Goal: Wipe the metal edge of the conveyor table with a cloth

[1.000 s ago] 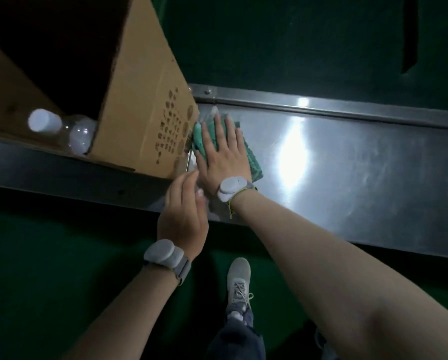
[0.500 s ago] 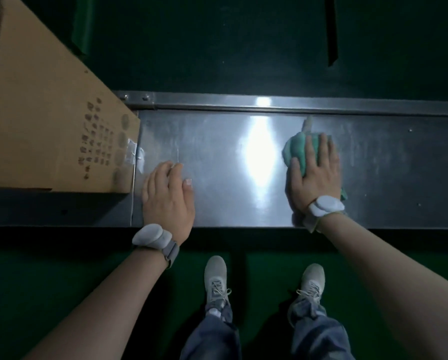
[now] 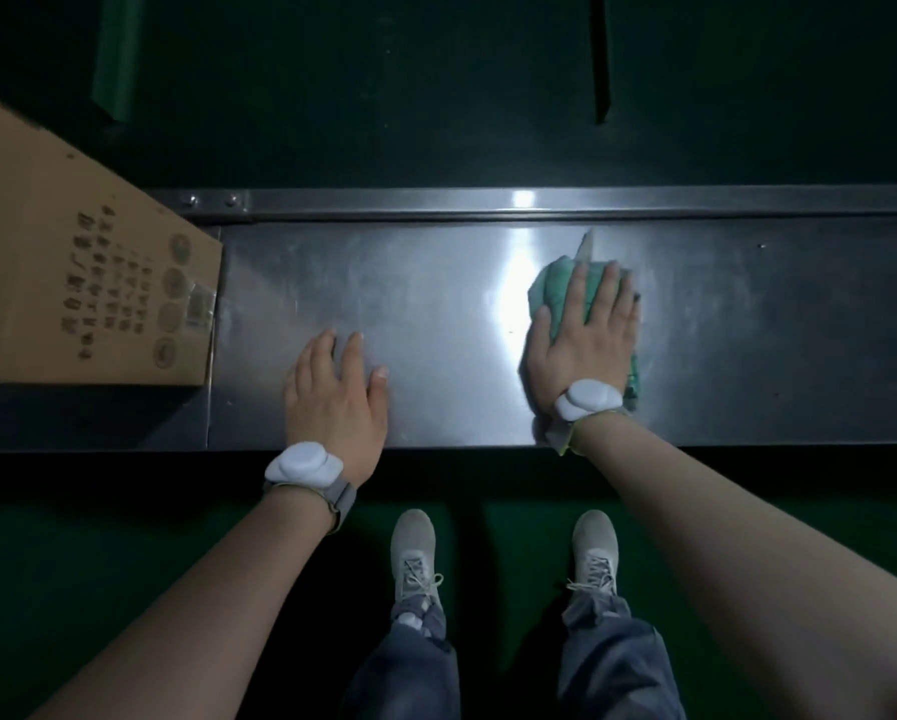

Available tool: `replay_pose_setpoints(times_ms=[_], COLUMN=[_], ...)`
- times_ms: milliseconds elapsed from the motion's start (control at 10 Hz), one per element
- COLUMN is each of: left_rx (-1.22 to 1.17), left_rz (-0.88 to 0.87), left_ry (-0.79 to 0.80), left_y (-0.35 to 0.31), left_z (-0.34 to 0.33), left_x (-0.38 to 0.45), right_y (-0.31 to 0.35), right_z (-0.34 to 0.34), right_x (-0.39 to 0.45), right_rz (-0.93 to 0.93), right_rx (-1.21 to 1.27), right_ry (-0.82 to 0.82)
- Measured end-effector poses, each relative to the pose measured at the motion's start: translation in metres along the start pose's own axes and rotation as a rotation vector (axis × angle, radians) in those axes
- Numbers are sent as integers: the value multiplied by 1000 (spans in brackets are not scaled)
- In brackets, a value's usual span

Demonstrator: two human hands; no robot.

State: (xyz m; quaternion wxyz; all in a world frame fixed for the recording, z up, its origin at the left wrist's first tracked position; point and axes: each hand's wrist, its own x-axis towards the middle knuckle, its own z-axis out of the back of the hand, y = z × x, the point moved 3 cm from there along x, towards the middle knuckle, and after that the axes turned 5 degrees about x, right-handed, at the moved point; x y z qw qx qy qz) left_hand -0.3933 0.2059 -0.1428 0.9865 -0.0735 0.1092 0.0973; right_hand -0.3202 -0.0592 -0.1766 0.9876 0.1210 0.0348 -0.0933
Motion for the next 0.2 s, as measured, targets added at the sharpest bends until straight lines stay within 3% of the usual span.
replay_pose_setpoints(times_ms=[100,200], left_rx=[39,71], left_rz=[28,23], left_ry=[91,162], left_y=[-34,-82], left_z=[6,43], left_x=[-3,-5], right_y=[-4,-11], right_z=[2,36], right_x=[8,27], right_rz=[-11,24], right_rx=[-39,-37], right_ry=[138,384])
